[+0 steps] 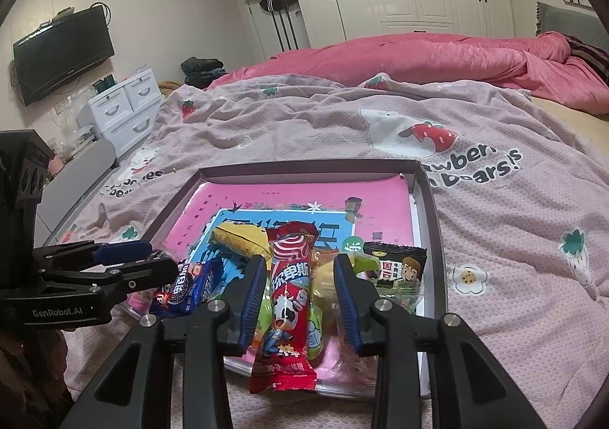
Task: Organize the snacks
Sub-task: 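Lower and release the chocolate with the left gripper while the right releases the candy bar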
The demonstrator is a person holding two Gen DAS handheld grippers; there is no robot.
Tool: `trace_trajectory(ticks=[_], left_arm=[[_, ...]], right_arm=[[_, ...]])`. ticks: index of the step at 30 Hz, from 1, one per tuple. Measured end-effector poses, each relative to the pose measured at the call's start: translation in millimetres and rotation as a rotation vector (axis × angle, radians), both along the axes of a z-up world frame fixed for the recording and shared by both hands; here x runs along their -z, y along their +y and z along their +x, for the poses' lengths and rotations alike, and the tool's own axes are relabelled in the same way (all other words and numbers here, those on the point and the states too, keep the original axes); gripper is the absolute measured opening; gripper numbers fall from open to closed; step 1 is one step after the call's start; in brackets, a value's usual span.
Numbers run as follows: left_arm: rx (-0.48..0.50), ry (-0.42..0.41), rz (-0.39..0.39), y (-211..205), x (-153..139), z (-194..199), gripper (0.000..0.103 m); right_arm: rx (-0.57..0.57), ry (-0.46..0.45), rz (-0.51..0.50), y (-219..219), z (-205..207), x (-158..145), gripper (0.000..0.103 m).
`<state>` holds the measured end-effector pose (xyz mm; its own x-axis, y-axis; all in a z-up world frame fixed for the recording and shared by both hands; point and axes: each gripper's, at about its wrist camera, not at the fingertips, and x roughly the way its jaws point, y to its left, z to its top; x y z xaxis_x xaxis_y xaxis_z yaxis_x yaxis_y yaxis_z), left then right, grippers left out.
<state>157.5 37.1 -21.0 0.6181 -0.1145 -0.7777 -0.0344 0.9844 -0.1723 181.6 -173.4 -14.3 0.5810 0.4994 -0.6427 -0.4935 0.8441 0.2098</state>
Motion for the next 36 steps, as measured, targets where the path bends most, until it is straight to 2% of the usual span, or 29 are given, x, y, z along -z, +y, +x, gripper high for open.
trace_trajectory(ticks=[5,14,19,36], left_arm=[[-0.014,-0.003,0.015,2.5,-1.5,-0.8,0.069],[-0.034,-0.021,0.038,4.1,-7.0,-2.3,0.075],[-0.046,-0.030,0.050,5.7,-10.4,-3.6,0.075],[-0.041,-0.050,0.079,-2.2,-20.4,-12.9,0.079]], right_arm=[[0.002,-0.005,-0.004,0.1,0.1,-1.1,0.042],[0.003,-0.022,-0.021,1.0,-0.9,-2.6,0.044],[0.011,-0.035,-0.030,0.7,-2.4,-4.7,0.053],[0.047,-0.087,-0.060,-5.5,-12.3,-14.9,0.063]])
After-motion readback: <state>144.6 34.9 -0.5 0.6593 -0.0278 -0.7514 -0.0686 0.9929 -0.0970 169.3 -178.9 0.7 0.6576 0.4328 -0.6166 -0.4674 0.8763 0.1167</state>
